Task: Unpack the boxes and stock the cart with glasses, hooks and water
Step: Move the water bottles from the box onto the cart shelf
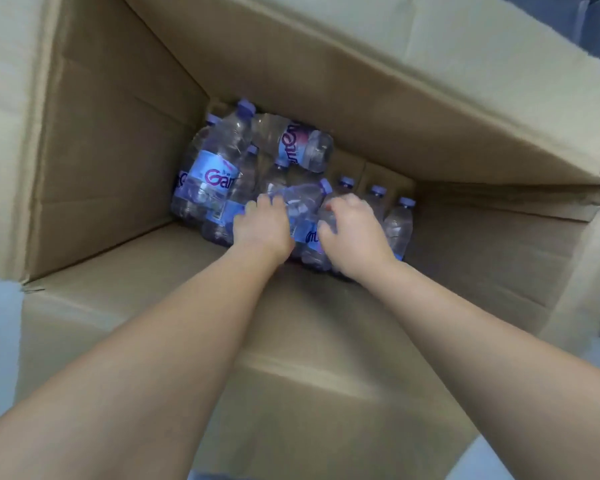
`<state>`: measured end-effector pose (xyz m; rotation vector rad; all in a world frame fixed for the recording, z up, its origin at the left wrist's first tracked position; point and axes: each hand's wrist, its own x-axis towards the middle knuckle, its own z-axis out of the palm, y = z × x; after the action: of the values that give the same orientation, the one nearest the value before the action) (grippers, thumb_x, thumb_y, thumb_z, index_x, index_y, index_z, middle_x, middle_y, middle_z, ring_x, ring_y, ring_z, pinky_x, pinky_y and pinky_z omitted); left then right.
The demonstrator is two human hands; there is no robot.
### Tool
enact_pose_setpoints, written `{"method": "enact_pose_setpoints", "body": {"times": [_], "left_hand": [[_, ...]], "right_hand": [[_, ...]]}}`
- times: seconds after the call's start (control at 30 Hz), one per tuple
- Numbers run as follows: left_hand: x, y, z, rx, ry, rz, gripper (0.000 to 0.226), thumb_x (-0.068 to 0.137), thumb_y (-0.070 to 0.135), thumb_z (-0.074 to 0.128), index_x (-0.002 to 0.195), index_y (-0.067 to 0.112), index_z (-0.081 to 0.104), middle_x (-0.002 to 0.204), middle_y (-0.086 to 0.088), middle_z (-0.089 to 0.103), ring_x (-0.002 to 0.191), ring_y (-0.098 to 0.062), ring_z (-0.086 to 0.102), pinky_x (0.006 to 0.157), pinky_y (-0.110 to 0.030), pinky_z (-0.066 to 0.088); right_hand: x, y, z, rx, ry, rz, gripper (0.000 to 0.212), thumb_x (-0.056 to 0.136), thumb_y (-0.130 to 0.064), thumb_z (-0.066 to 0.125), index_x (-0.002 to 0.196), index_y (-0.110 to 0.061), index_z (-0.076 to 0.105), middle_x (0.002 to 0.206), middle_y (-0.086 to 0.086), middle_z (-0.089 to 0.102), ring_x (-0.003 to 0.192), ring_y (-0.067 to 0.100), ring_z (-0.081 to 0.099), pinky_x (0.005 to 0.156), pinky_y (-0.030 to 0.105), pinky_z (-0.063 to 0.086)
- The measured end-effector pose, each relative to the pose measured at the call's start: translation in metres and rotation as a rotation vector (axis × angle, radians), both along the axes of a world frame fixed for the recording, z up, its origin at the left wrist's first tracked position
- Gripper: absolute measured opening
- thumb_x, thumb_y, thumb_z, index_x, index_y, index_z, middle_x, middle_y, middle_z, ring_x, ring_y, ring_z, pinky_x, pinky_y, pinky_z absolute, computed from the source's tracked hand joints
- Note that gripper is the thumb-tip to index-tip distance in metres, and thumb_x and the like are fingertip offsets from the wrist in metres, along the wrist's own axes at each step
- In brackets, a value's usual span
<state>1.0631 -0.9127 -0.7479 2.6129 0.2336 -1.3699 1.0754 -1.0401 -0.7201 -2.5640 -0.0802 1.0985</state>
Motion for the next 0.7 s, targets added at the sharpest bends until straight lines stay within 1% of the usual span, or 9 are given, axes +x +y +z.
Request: {"method": "enact_pose_setpoints", "body": {"times": [0.13, 0.2, 0.27, 0.3, 0.37, 0.43, 0.47, 0.63, 0.7], "left_hand": [[0.01, -0.001, -0.059, -0.014, -0.028, -0.072, 0.079, 0.083, 0.025, 0.065, 0.145, 0.009, 0.018, 0.142, -0.013, 0.031, 0.132, -0.03, 0.031, 0.104, -0.042, 0.032], [0.011, -0.001, -0.079, 0.0, -0.001, -0.067, 0.09, 0.081, 0.03, 0.069, 0.147, 0.01, 0.012, 0.144, -0.014, 0.029, 0.133, -0.03, 0.029, 0.106, -0.045, 0.03], [0.011, 0.001, -0.092, 0.015, 0.035, -0.07, 0.096, 0.079, 0.035, 0.071, 0.147, 0.01, 0.009, 0.143, -0.015, 0.03, 0.132, -0.031, 0.031, 0.104, -0.044, 0.031], [0.011, 0.003, -0.095, 0.011, 0.029, -0.077, 0.094, 0.078, 0.036, 0.072, 0.146, 0.011, 0.012, 0.141, -0.015, 0.033, 0.13, -0.031, 0.034, 0.101, -0.042, 0.034], [0.012, 0.009, -0.098, -0.015, 0.0, -0.079, 0.084, 0.075, 0.035, 0.073, 0.139, 0.011, 0.023, 0.135, -0.014, 0.04, 0.123, -0.031, 0.043, 0.088, -0.037, 0.04], [0.012, 0.02, -0.096, -0.026, 0.006, -0.04, 0.08, 0.071, 0.037, 0.075, 0.131, 0.011, 0.029, 0.127, -0.013, 0.047, 0.115, -0.031, 0.05, 0.075, -0.033, 0.039], [0.013, 0.027, -0.095, -0.013, 0.009, -0.015, 0.08, 0.069, 0.04, 0.075, 0.129, 0.011, 0.03, 0.124, -0.013, 0.049, 0.112, -0.031, 0.053, 0.072, -0.033, 0.038], [0.021, 0.056, -0.078, 0.086, -0.026, -0.06, 0.08, 0.068, 0.05, 0.075, 0.125, 0.011, 0.036, 0.116, -0.008, 0.057, 0.104, -0.029, 0.058, 0.069, -0.031, 0.036], [0.021, 0.061, -0.073, 0.083, -0.025, -0.108, 0.079, 0.069, 0.052, 0.074, 0.125, 0.01, 0.036, 0.115, -0.007, 0.058, 0.105, -0.029, 0.059, 0.068, -0.031, 0.036]], "right_hand": [[0.044, 0.024, -0.053, -0.022, -0.169, 0.087, 0.038, 0.094, -0.023, 0.048, 0.127, -0.004, 0.048, 0.129, 0.016, 0.046, 0.121, 0.031, 0.039, 0.097, 0.034, 0.032], [0.063, 0.039, -0.079, -0.049, -0.198, 0.169, 0.043, 0.093, -0.026, 0.05, 0.13, -0.005, 0.043, 0.134, 0.016, 0.042, 0.124, 0.03, 0.037, 0.097, 0.034, 0.033], [0.075, 0.054, -0.104, -0.078, -0.2, 0.263, 0.049, 0.092, -0.029, 0.054, 0.133, -0.006, 0.039, 0.136, 0.014, 0.04, 0.127, 0.03, 0.035, 0.098, 0.035, 0.033], [0.08, 0.06, -0.115, -0.104, -0.204, 0.3, 0.053, 0.091, -0.029, 0.056, 0.134, -0.006, 0.037, 0.137, 0.014, 0.039, 0.128, 0.03, 0.035, 0.099, 0.035, 0.032], [0.086, 0.071, -0.136, -0.176, -0.218, 0.346, 0.058, 0.092, -0.025, 0.055, 0.14, -0.003, 0.028, 0.142, 0.015, 0.035, 0.131, 0.03, 0.033, 0.103, 0.035, 0.029], [0.087, 0.079, -0.151, -0.246, -0.233, 0.363, 0.056, 0.096, -0.018, 0.047, 0.143, 0.001, 0.021, 0.146, 0.018, 0.029, 0.134, 0.032, 0.028, 0.108, 0.037, 0.025], [0.087, 0.082, -0.156, -0.266, -0.248, 0.362, 0.055, 0.097, -0.015, 0.043, 0.143, 0.003, 0.02, 0.146, 0.019, 0.028, 0.134, 0.033, 0.028, 0.108, 0.038, 0.024], [0.093, 0.089, -0.165, -0.342, -0.262, 0.346, 0.044, 0.095, -0.006, 0.041, 0.137, 0.005, 0.032, 0.139, 0.019, 0.029, 0.127, 0.035, 0.03, 0.104, 0.041, 0.028], [0.093, 0.089, -0.166, -0.374, -0.275, 0.385, 0.046, 0.094, -0.004, 0.039, 0.138, 0.007, 0.029, 0.139, 0.021, 0.028, 0.126, 0.036, 0.03, 0.105, 0.041, 0.027]]}}
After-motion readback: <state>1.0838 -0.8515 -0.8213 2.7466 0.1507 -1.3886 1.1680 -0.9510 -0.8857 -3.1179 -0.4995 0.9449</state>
